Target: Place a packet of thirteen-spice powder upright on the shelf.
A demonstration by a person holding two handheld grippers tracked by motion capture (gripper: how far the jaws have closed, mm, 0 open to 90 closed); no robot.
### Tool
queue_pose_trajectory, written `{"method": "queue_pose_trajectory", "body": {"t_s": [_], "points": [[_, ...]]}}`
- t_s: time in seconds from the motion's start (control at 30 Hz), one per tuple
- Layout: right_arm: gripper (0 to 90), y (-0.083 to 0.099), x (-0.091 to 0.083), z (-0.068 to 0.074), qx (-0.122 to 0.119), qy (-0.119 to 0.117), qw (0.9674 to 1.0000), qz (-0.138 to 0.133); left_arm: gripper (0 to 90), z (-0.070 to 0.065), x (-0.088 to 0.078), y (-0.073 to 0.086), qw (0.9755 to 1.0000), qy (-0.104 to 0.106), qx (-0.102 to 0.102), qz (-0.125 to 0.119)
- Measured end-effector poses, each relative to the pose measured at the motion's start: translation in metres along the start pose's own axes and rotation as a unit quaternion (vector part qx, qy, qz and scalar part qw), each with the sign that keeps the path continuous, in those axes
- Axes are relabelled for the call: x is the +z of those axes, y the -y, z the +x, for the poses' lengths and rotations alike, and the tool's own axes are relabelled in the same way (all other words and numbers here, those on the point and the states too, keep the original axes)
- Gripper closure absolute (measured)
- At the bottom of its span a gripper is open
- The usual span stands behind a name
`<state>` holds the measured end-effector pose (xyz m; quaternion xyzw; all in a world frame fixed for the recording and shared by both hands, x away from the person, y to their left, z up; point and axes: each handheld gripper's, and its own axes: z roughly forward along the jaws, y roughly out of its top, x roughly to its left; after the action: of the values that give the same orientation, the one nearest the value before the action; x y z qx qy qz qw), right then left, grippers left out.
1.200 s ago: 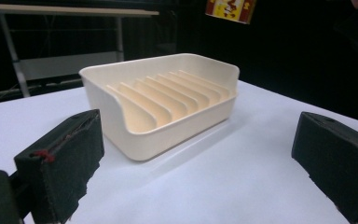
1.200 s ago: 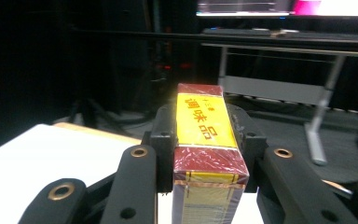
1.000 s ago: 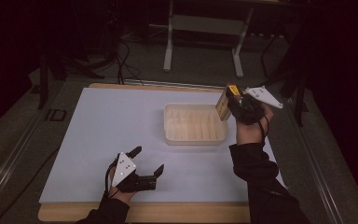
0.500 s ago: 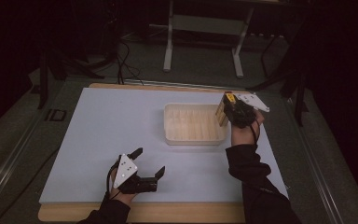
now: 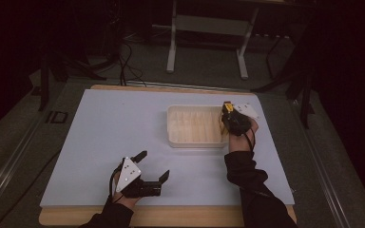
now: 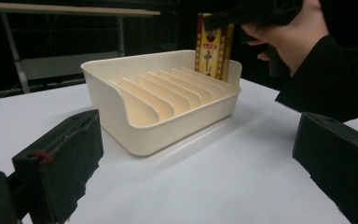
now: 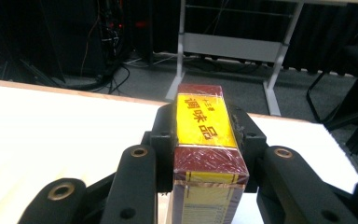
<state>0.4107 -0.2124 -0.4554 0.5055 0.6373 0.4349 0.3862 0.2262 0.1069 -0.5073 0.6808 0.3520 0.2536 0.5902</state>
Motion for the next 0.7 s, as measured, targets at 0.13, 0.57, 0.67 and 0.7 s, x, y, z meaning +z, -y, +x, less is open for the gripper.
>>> {"method": "queue_pose_trajectory", "body": {"t_s": [0.13,0.57,0.67,0.7], "points": [[67.7,0.007,0.005,0.000,0.018,0.005,0.9998,0.002,2.8,0.000,0.000,0.000,1.0000,0.001,0.000,0.000],[67.2,0.024,0.015,-0.001,0.035,0.005,0.9991,0.025,2.9,0.002,0.000,0.000,1.0000,0.000,-0.003,-0.001],[67.0,0.027,0.014,-0.001,0.032,0.003,0.9992,0.024,2.9,0.001,0.000,0.001,1.0000,0.000,-0.001,-0.002],[67.0,0.027,0.014,-0.001,0.032,0.002,0.9992,0.024,2.9,0.001,0.000,0.001,1.0000,0.002,-0.001,0.000]]}}
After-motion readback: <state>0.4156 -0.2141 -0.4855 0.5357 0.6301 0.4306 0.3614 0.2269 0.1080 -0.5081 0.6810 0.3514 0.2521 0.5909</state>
